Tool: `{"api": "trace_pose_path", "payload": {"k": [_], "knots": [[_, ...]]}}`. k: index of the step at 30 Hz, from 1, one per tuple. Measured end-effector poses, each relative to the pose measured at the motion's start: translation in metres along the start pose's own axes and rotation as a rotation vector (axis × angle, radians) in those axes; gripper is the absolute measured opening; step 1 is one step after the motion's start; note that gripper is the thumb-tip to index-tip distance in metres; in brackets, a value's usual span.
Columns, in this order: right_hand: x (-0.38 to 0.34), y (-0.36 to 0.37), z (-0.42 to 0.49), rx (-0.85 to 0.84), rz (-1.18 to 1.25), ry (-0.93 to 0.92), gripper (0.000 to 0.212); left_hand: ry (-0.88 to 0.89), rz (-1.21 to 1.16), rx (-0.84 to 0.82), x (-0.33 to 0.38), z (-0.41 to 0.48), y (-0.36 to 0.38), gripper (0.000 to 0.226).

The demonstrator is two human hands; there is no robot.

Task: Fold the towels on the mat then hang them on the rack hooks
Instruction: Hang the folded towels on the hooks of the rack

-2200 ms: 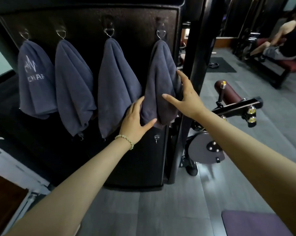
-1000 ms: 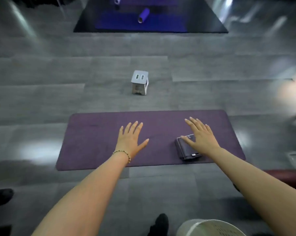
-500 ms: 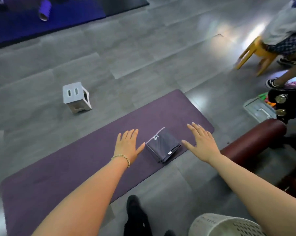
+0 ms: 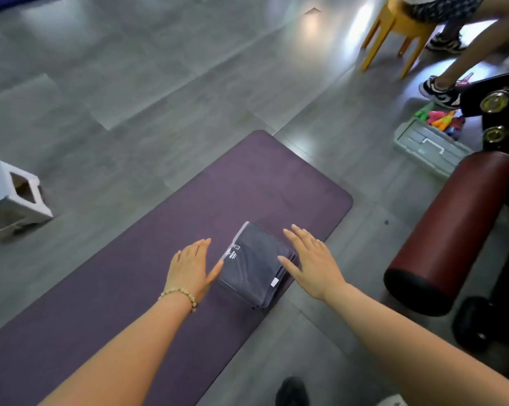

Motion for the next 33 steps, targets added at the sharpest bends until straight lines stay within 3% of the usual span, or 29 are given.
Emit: {"api": "trace_pose_path", "payload": {"k": [4,9,12,14,17,21,25,29,33], "knots": [[0.03,0.069,0.058,-0.074,0.056,0.01,0.06,-0.009,-0.115,-0.053,-0.018,0.058,0.073,0.065],[0.077,0.152,0.113,-0.151,0.145,0.072,0.088,-0.029,-0.16,-0.152,-0.037,0.12,0.163,0.072],[0.096,0.2,0.138,-0.223,0.092,0.074,0.119,-0.069,-0.238,-0.209,-0.05,0.152,0.206,0.07],[0.105,0.229,0.149,-0.3,0.044,0.071,0.119,-0.056,-0.195,-0.25,-0.053,0.169,0.231,0.071],[0.116,0.259,0.163,-0.357,0.057,0.093,0.103,-0.104,-0.243,-0.257,-0.066,0.183,0.257,0.073],[0.126,0.279,0.174,-0.329,0.078,0.114,0.125,-0.209,-0.416,-0.154,-0.088,0.195,0.265,0.065],[0.127,0.279,0.174,-0.368,0.119,0.11,0.104,-0.233,-0.822,-0.163,-0.087,0.199,0.27,0.033],[0.121,0.256,0.166,-0.324,0.354,0.137,0.066,-0.312,-1.353,-0.084,-0.063,0.177,0.263,0.04],[0.1,0.199,0.133,-0.151,0.562,0.103,0.056,-0.154,-1.486,-0.009,-0.012,0.155,0.199,0.031]]}}
Point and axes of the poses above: each hand's wrist, its own z-axis towards the middle knuckle, its own y-axis out of the palm, x = y × z, the point moved 9 cm from there along z, towards the middle knuckle, and after that the axes turned 12 degrees about -x, right-handed, at the moved point
